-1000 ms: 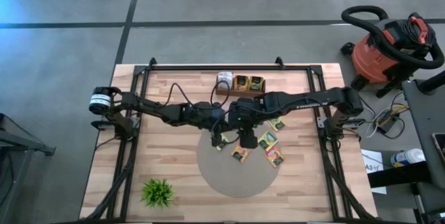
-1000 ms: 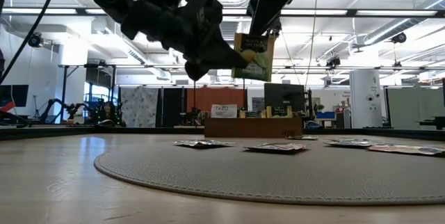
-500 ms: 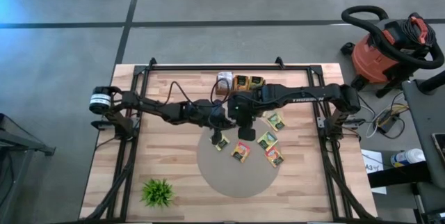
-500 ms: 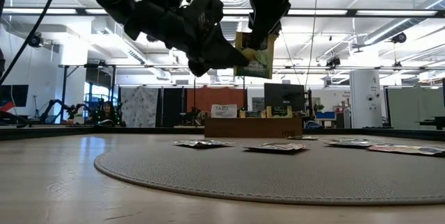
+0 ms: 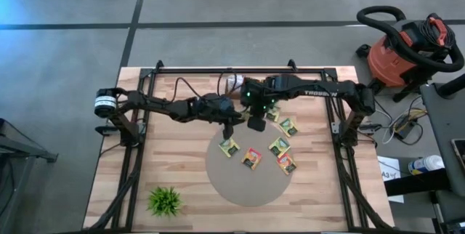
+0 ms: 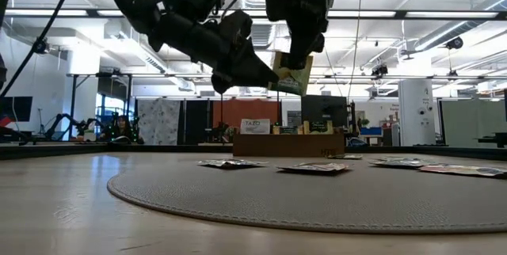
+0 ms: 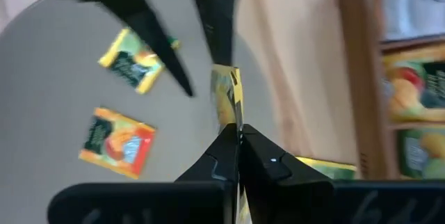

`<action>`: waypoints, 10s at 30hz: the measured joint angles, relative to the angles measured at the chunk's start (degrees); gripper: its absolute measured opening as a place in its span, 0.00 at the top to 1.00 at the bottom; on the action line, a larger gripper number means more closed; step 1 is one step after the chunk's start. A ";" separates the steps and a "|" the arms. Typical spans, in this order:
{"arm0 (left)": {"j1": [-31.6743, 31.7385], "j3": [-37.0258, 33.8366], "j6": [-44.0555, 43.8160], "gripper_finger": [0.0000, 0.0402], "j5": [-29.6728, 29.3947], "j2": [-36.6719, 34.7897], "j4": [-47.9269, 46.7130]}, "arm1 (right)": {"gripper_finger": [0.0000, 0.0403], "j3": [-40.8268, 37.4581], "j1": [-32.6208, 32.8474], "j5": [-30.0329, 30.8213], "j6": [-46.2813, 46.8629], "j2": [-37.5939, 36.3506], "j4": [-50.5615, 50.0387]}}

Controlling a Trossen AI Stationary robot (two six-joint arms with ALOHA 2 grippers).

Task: Pick & Place Tea
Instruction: Put the yellow tea bag into the right section of the wooden organizer

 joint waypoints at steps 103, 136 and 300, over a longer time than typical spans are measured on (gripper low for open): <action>-4.33 -7.36 6.83 0.65 14.58 8.68 -9.51 | 0.59 -35.48 11.33 -6.62 74.07 3.98 52.24; -6.42 -5.62 -7.87 0.65 8.86 6.40 -8.57 | 0.98 -31.03 5.36 -5.60 63.24 3.68 50.41; -4.29 3.13 6.05 0.99 -14.52 -3.08 -5.35 | 0.98 25.47 -0.23 -4.97 -23.66 12.96 -15.44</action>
